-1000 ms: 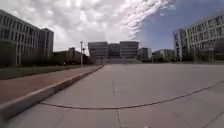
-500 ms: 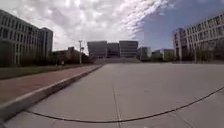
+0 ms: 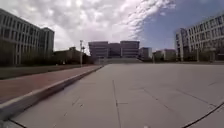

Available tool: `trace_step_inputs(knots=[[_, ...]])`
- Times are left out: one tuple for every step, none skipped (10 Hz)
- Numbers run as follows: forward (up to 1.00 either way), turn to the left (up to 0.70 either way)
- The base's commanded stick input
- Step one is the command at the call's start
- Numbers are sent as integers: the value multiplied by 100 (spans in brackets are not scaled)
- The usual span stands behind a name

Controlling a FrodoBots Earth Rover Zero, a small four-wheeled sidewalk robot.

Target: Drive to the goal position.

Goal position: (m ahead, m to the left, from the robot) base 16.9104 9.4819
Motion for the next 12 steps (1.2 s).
trace_step_inputs(knots=[[70,0],[70,0],[70,0],[70,0],[70,0],[70,0],[70,-3],[70,-9],[70,-14],[70,-14],[70,-9],[70,0]])
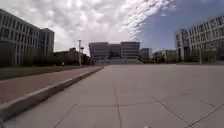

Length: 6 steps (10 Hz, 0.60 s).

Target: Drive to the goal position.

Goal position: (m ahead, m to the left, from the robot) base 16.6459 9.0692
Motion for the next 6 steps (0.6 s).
trace_step_inputs(knots=[[70,0],[70,0],[70,0],[70,0],[70,0],[70,0]])
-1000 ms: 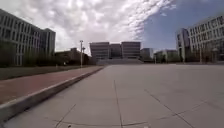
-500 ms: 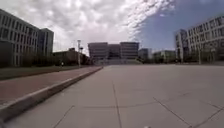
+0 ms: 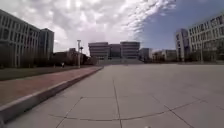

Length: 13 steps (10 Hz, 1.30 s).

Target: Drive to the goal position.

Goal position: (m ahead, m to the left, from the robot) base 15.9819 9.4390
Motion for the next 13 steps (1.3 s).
trace_step_inputs(knots=[[70,0],[70,0],[70,0],[70,0],[70,0],[70,0],[70,0],[70,0],[70,0],[70,0],[70,0],[70,-10],[70,-14]])
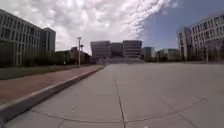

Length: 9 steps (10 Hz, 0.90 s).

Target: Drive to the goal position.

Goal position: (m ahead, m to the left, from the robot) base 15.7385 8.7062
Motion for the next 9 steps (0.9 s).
trace_step_inputs(knots=[[70,-14],[70,-14],[70,-13],[70,-1],[70,0],[70,0],[70,0],[70,0],[70,0]])
